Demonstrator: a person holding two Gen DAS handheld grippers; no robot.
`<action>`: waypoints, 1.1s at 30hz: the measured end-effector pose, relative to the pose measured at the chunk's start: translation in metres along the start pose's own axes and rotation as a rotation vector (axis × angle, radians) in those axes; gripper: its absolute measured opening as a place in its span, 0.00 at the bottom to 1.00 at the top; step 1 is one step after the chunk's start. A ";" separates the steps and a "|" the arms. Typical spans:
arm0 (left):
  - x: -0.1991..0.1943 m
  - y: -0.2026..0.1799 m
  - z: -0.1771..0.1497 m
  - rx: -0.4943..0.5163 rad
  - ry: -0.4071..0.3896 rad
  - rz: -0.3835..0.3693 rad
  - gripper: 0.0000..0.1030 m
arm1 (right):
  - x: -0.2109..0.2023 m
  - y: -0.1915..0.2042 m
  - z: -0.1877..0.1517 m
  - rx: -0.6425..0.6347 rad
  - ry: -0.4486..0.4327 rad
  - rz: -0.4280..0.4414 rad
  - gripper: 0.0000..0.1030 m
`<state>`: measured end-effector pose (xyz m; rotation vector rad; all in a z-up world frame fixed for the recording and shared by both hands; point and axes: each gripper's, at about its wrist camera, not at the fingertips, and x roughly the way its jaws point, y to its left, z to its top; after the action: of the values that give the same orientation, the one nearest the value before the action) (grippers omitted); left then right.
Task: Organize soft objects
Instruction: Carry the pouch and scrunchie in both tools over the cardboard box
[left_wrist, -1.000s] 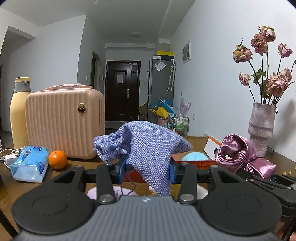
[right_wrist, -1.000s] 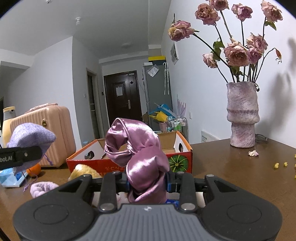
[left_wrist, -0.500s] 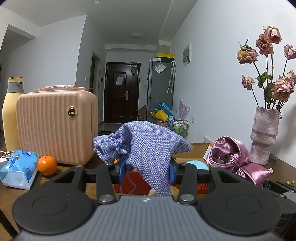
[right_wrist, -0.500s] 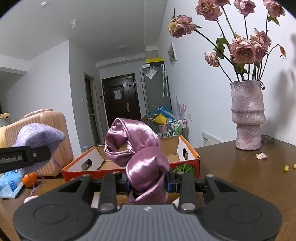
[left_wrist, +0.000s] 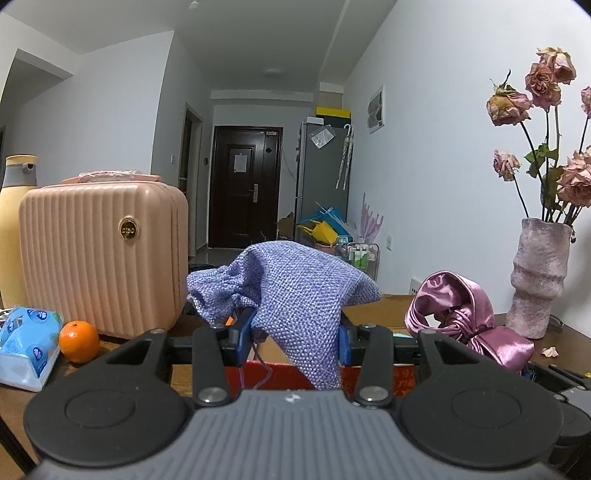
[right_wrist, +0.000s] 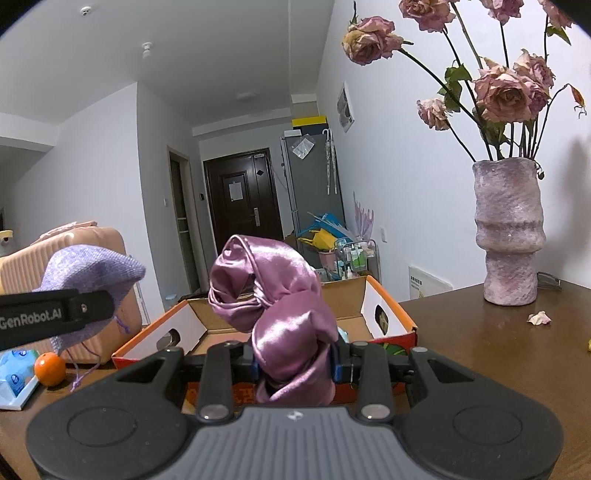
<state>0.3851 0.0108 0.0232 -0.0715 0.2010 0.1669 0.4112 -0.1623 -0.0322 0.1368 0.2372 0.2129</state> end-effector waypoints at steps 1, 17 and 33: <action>0.002 0.000 0.000 0.000 0.000 0.000 0.42 | 0.000 0.000 0.000 0.000 0.000 0.000 0.31; 0.046 -0.003 0.009 -0.009 -0.003 0.013 0.42 | 0.039 -0.002 0.009 0.011 -0.010 -0.012 0.31; 0.086 -0.009 0.015 -0.037 0.012 0.005 0.42 | 0.085 -0.010 0.025 0.032 -0.006 -0.040 0.31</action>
<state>0.4721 0.0167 0.0209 -0.1084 0.2100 0.1751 0.5005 -0.1557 -0.0281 0.1639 0.2376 0.1689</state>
